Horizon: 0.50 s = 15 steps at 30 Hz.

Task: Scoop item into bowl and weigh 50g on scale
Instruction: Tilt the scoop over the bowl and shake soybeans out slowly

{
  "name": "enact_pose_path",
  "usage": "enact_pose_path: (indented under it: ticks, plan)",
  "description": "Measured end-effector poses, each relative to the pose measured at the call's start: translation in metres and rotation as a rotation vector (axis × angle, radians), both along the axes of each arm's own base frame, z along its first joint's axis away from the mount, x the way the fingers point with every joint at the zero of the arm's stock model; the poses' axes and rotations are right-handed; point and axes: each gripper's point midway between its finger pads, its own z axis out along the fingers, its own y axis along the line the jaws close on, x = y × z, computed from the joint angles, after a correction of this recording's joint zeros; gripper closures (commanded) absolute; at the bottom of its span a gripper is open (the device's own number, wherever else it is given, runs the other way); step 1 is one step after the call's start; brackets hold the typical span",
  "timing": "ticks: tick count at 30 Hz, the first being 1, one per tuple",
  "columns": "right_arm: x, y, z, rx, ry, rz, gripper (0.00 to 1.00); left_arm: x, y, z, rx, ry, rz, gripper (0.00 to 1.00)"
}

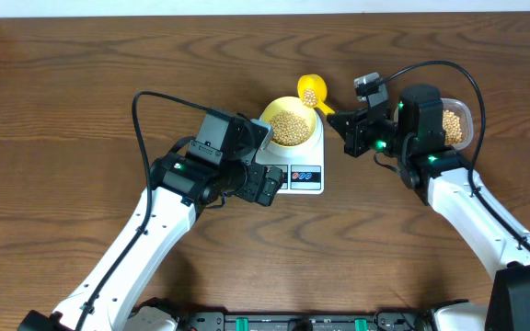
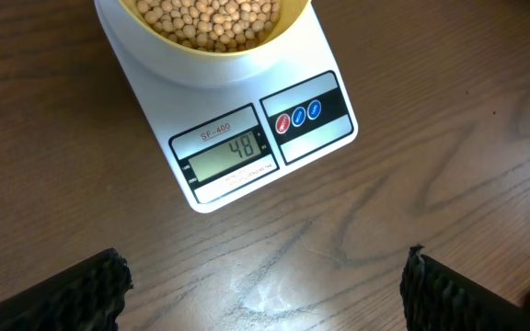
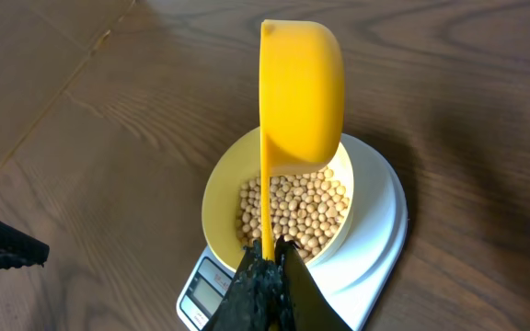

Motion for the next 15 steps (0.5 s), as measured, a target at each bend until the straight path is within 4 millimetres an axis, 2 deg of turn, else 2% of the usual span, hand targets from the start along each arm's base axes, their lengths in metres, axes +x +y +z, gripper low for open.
enact_pose_path:
  ticks: [9, 15]
  plan:
    - [-0.0003, 0.0, -0.0004, -0.036, -0.045, 0.03, 0.99, 0.0, 0.0, 0.0, 0.0, 0.0, 0.0, 0.04]
    - [-0.0052, 0.009, -0.0008, -0.063, -0.08, 0.077, 0.99, 0.0, 0.0, 0.0, 0.0, 0.0, 0.0, 0.04]
